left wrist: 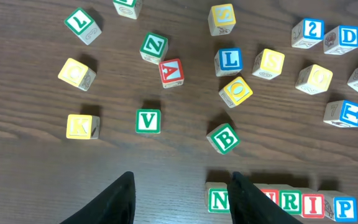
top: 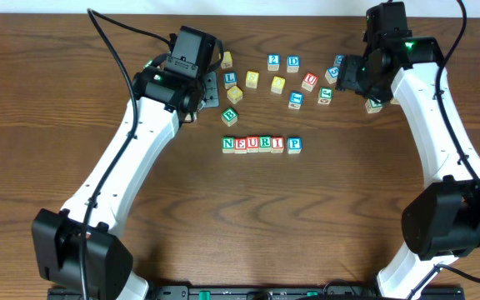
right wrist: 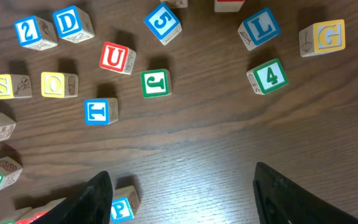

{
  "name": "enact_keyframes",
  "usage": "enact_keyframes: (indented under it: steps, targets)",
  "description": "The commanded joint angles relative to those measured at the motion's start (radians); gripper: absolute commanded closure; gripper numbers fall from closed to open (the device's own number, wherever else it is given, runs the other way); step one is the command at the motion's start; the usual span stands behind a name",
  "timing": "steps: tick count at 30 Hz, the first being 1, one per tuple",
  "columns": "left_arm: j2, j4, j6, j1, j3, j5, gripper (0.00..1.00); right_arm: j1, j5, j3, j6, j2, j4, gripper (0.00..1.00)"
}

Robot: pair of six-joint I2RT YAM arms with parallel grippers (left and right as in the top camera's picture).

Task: Spell out NEURIPS

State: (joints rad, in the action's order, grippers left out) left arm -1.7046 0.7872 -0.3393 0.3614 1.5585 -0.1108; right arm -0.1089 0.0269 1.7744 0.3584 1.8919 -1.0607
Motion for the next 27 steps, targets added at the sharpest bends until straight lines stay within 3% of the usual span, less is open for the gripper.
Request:
enact_keyframes:
  steps: [1, 13, 16, 22, 27]
  targets:
    - [-0.017, -0.002, 0.006, -0.045, -0.003, -0.011, 0.52, 0.002, 0.015, 0.011, -0.008, 0.006, -0.008, 0.32]
    - [-0.021, -0.004, 0.006, -0.107, -0.004, -0.002, 0.54, 0.002, 0.012, 0.011, -0.008, 0.006, -0.009, 0.32]
    - [-0.026, -0.004, 0.006, -0.107, -0.004, -0.002, 0.69, -0.004, 0.000, 0.011, -0.008, 0.006, -0.010, 0.32]
    - [-0.040, -0.003, 0.005, -0.107, -0.003, 0.002, 0.91, -0.028, -0.004, 0.011, -0.007, 0.006, -0.008, 0.32]
    - [-0.045, -0.008, 0.004, -0.107, -0.004, 0.039, 0.91, -0.048, -0.003, 0.011, -0.007, 0.006, -0.002, 0.32]
